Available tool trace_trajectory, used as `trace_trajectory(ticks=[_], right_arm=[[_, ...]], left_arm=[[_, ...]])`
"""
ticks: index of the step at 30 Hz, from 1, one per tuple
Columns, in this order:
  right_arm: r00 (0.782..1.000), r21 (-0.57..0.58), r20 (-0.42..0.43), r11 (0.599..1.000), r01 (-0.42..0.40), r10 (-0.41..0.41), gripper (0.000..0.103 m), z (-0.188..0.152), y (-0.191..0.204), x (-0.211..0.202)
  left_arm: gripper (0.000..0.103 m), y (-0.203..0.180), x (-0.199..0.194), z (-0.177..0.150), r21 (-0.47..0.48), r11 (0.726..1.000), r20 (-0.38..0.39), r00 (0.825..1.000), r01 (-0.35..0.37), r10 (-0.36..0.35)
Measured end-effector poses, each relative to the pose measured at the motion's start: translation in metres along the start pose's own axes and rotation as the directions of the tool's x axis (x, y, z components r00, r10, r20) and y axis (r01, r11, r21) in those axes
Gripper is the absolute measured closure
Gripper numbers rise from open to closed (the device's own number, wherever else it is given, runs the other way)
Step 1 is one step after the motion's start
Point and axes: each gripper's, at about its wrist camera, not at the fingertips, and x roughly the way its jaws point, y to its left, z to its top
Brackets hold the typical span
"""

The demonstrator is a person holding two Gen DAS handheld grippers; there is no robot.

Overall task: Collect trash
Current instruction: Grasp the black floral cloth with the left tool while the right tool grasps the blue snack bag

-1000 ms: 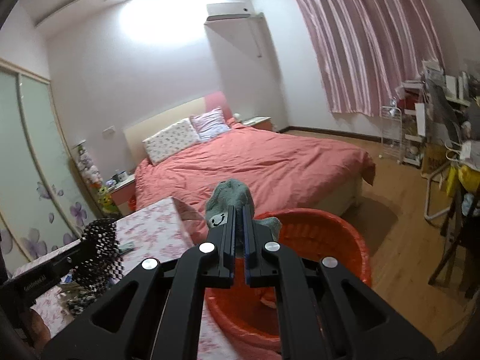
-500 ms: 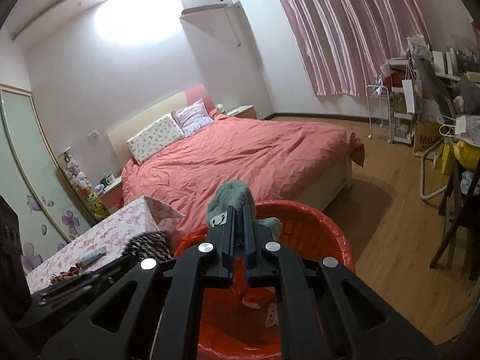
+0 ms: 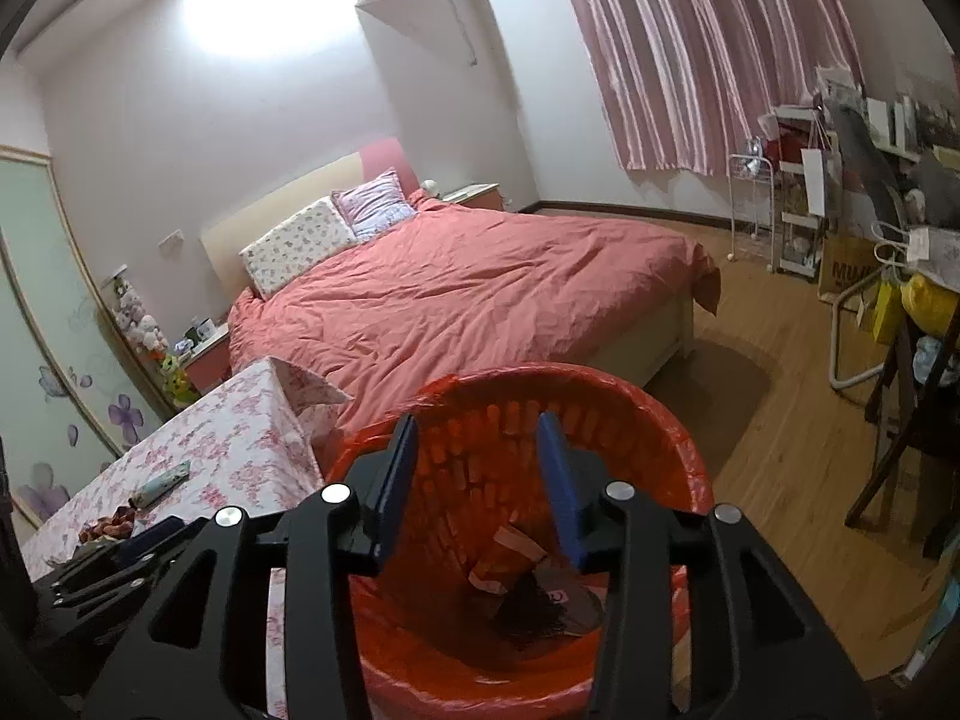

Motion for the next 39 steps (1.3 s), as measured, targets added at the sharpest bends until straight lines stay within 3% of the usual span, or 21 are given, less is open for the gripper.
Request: trace_trajectory(ticks=[8, 14, 16, 24, 30, 39], right_arm=[[0.998, -0.07, -0.03, 0.996, -0.06, 0.058, 0.061, -0.007, 0.04, -0.005], [0.987, -0.151, -0.094, 0.978, -0.142, 0.129, 0.061, -0.022, 0.083, -0.004], [0.981, -0.178, -0.12, 0.969, -0.174, 0.154, 0.06, -0.03, 0.098, -0.003], [0.943, -0.266, -0.237, 0.918, -0.294, 0.233, 0.043, -0.059, 0.156, 0.009], [0.911, -0.314, -0.32, 0.878, -0.362, 0.261, 0.038, -0.082, 0.2, 0.025], [0.89, -0.418, -0.406, 0.824, -0.383, 0.207, 0.034, -0.114, 0.253, 0.057]], left_arm=[[0.05, 0.047, -0.048, -0.014, -0.034, 0.994, 0.055, 0.992, -0.108, 0.11], [0.046, 0.097, -0.083, -0.03, -0.105, 0.973, 0.076, 0.974, -0.204, 0.212], [0.045, 0.118, -0.095, -0.037, -0.142, 0.961, 0.078, 0.965, -0.238, 0.25], [0.034, 0.197, -0.138, -0.073, -0.266, 0.892, 0.057, 0.917, -0.366, 0.394], [0.032, 0.243, -0.148, -0.099, -0.353, 0.846, 0.003, 0.904, -0.399, 0.427], [0.029, 0.274, -0.152, -0.115, -0.398, 0.832, -0.016, 0.91, -0.386, 0.414]])
